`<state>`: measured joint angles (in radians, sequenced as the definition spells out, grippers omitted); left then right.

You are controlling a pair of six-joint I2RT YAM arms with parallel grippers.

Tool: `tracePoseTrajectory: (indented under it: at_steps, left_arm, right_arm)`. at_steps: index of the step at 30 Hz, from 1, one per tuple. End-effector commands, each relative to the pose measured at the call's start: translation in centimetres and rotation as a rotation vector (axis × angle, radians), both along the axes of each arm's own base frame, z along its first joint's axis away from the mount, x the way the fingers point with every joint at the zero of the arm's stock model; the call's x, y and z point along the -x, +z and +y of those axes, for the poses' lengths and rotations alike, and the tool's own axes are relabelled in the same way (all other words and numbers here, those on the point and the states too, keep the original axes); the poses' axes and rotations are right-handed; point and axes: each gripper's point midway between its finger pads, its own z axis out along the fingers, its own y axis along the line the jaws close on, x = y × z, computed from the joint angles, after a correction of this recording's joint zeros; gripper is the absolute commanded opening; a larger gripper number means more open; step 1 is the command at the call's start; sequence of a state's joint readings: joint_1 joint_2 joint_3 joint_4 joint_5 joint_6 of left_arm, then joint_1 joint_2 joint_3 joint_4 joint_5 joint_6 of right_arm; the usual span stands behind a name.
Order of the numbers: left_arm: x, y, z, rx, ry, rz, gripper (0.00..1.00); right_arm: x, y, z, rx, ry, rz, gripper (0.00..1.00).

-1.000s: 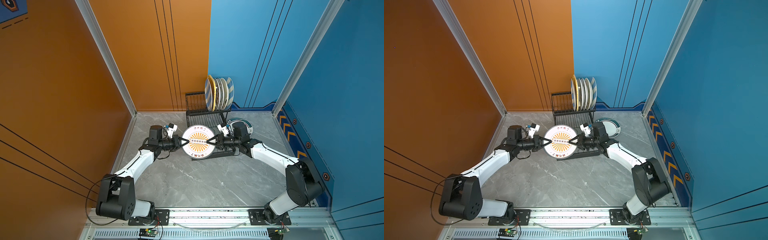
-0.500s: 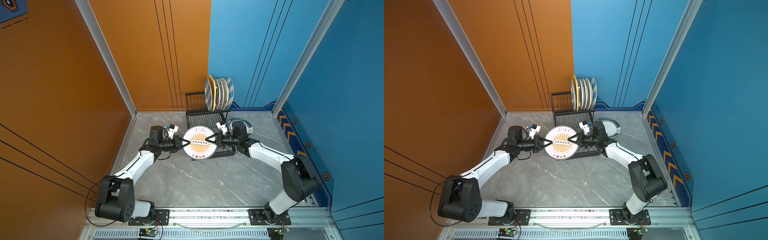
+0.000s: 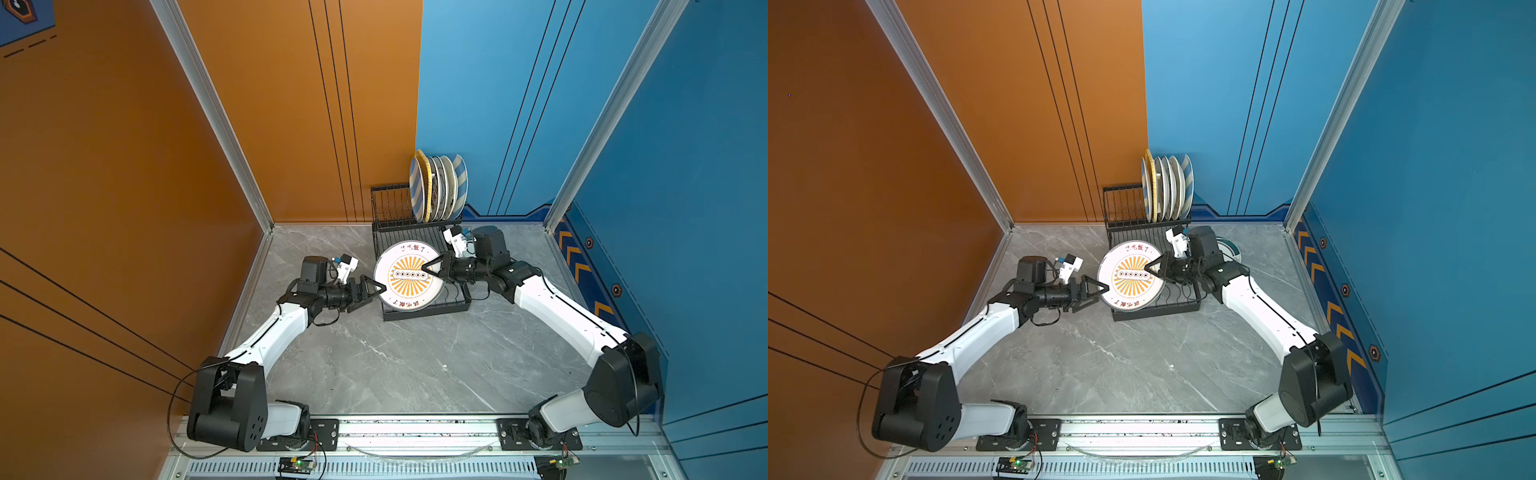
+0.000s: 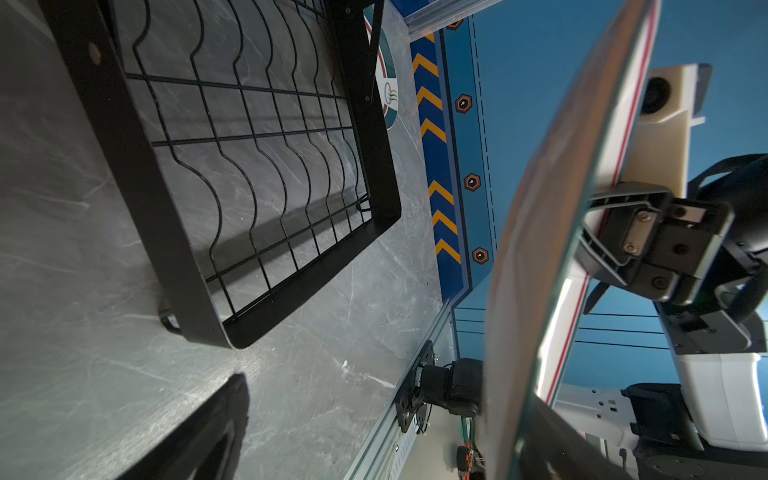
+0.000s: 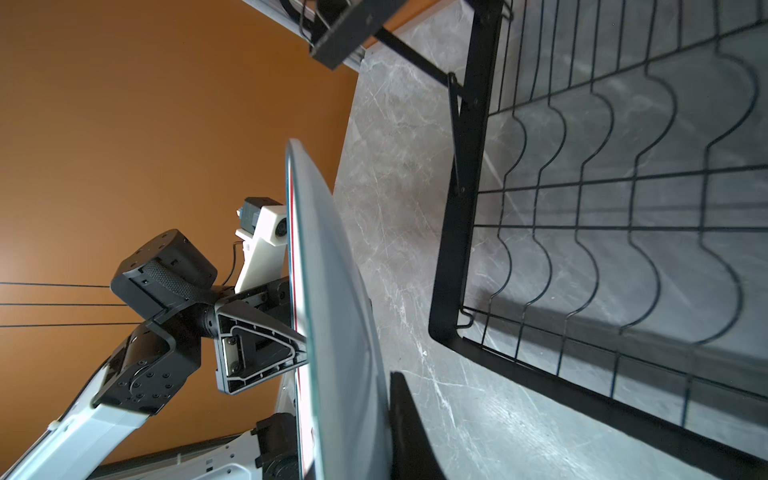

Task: Load the plates into the dish rack
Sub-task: 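Carry the sunburst plate into the rack with the right gripper while the left draws back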

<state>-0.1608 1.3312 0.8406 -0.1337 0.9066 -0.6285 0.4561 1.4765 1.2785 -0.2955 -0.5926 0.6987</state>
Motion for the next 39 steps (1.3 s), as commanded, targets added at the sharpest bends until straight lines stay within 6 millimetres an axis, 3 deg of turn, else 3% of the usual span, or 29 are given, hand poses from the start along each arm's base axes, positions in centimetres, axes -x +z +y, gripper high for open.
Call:
tracePoseTrajectory:
  at_steps: [1, 5, 10, 12, 26, 30, 39]
  left_arm:
    - [0.4, -0.7, 1.4, -0.082, 0.039, 0.003, 0.96]
    - [0.4, -1.4, 2.3, -0.118, 0.069, 0.011, 0.99]
    - [0.5, -2.2, 2.7, -0.143, 0.078, 0.023, 1.00]
    - [0.6, -2.4, 2.9, -0.155, 0.079, 0.025, 0.99]
    - [1.2, -3.3, 3.3, -0.170, 0.083, 0.033, 0.98]
    - [1.3, -3.4, 3.4, -0.169, 0.085, 0.035, 0.98]
    - [1.7, -3.8, 3.6, -0.172, 0.091, 0.045, 0.98]
  right_arm:
    - [0.2, 1.9, -2.6, 0.175, -0.090, -0.082, 0.00]
    - [-0.2, 4.6, -4.1, 0.302, -0.184, -0.161, 0.00]
    - [-0.7, 8.3, -4.7, 0.458, -0.256, -0.251, 0.00]
    - [-1.1, 10.4, -4.4, 0.504, -0.282, -0.304, 0.00]
    - [-5.2, 20.2, -1.0, 0.723, -0.554, -0.669, 0.00]
    - [-6.6, 22.0, -0.8, 0.726, -0.646, -0.748, 0.00]
    - [-9.3, 23.8, 0.2, 0.787, -0.758, -0.880, 0.00]
